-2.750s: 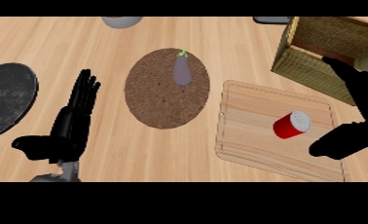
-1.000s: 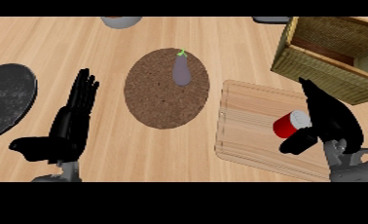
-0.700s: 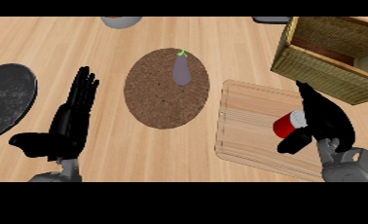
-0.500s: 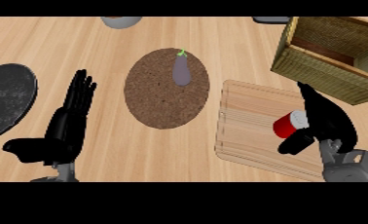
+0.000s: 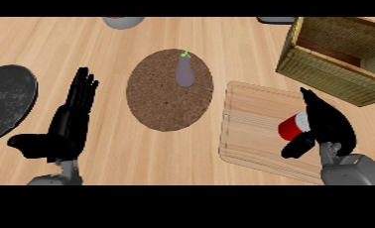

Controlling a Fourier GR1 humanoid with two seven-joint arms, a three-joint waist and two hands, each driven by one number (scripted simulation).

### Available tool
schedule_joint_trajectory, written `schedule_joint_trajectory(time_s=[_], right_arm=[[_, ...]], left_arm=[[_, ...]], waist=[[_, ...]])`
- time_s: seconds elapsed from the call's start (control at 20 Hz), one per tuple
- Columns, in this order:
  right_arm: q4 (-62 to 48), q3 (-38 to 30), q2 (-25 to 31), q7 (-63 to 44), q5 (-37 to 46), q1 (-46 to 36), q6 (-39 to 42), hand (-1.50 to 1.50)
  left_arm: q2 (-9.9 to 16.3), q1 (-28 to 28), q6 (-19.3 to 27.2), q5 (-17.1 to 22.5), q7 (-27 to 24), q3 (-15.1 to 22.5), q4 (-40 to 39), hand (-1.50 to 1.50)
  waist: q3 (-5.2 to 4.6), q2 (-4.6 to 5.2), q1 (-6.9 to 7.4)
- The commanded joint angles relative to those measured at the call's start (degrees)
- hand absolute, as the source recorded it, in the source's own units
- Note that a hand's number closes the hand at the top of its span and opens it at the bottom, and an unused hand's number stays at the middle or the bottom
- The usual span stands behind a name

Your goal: Pick the can from the cutting board and place it in the basket

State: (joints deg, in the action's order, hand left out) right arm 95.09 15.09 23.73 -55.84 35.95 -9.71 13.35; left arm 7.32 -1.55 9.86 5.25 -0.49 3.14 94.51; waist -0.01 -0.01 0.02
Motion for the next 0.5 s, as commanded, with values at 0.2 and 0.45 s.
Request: schedule_joint_trajectory(time_s=[0.2,0.45], right_arm=[[-6.23,-3.32,-5.51,2.2,5.35,-0.86,0.04,-1.5],[-5.74,-4.71,-4.38,5.53,3.51,-0.46,6.15,1.5]], left_arm=[[-2.14,0.58,-0.75,-1.77,-0.8,0.32,0.5,0.0],[-2.85,-1.24,-0.65,-2.31,-1.24,-0.85,-3.1,0.0]], waist=[[0.01,0.0,0.09],[0.0,0.01,-0.03]])
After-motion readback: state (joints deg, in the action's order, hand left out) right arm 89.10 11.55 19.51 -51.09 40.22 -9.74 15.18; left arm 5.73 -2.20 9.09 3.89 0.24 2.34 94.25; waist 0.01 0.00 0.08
